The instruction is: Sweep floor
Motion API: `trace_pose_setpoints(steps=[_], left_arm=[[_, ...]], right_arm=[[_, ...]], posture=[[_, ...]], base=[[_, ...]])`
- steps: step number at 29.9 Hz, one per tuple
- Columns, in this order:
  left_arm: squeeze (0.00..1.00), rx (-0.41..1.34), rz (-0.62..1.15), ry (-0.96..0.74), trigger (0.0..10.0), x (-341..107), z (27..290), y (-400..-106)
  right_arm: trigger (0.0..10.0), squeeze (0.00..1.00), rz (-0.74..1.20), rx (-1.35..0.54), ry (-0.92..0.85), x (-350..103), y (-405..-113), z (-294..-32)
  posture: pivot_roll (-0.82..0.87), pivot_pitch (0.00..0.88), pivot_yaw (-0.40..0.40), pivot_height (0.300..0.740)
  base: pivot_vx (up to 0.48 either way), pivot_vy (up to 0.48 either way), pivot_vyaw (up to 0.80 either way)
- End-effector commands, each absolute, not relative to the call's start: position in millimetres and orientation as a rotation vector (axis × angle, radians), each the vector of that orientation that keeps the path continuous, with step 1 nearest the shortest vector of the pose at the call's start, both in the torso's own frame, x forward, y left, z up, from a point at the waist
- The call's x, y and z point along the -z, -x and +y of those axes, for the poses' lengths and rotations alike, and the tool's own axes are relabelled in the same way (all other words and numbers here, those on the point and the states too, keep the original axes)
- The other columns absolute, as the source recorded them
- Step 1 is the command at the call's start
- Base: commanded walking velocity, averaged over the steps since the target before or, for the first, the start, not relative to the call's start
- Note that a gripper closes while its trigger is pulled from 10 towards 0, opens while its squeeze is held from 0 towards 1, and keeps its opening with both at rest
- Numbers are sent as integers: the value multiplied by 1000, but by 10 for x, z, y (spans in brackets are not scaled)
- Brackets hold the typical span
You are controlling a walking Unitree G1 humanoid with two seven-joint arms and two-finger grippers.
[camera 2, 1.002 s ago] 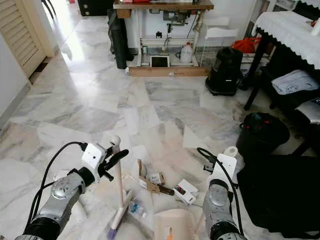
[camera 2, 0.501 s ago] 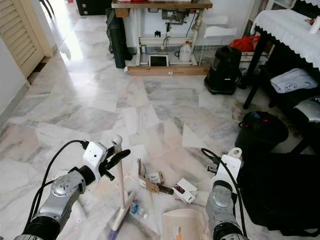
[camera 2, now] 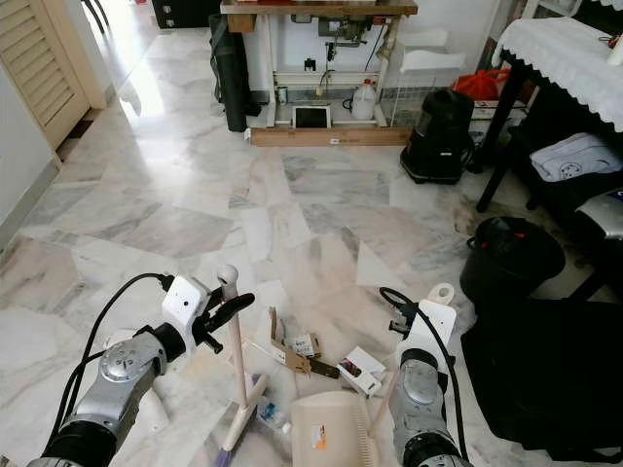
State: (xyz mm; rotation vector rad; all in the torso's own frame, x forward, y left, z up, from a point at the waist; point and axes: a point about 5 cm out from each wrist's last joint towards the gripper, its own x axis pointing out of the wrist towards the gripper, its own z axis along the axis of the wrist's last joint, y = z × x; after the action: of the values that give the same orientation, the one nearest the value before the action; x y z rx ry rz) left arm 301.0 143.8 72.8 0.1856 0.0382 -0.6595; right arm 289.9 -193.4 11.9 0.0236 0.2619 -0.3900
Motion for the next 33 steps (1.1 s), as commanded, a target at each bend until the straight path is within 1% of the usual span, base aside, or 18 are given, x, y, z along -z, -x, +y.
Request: trace_pose_setpoints(steps=[1, 11, 16, 20, 22, 27, 29, 33], left_arm=[[0, 673, 44, -162, 10000, -744, 1444, -2995], [0, 710, 122, -96, 10000, -676, 1458, -2943], [0, 705, 153, -31, 10000, -681, 1454, -2943], [0, 670, 137, 22, 10000, -730, 1469, -2981], [0, 625, 119, 82, 10000, -776, 1497, -3018], [0, 558, 98, 136, 10000, -830, 1537, -3069], [0, 515, 74, 198, 10000, -879, 1546, -3104], [0, 477, 57, 248, 10000, -910, 1551, -3131]], right_arm=[[10000, 0, 324, 389, 9, -47, -2866, -1921], [10000, 0, 345, 427, 74, -41, -2862, -1936], [10000, 0, 355, 439, 82, -33, -2856, -1941], [10000, 0, 359, 444, 82, -30, -2854, -1939], [10000, 0, 363, 443, 79, -29, -2856, -1934], [10000, 0, 366, 440, 73, -27, -2859, -1930], [10000, 0, 366, 434, 68, -28, -2862, -1924], [10000, 0, 373, 436, 46, -23, -2863, -1921]], posture=[[61, 0, -2, 740], [63, 0, 1, 740], [62, 0, 1, 740], [62, 0, 2, 740], [62, 0, 2, 740], [60, 0, 1, 740], [59, 0, 1, 740], [59, 0, 2, 740]], base=[[0, 0, 0], [0, 0, 0], [0, 0, 0], [0, 0, 0], [0, 0, 0], [0, 0, 0], [0, 0, 0], [0, 0, 0]])
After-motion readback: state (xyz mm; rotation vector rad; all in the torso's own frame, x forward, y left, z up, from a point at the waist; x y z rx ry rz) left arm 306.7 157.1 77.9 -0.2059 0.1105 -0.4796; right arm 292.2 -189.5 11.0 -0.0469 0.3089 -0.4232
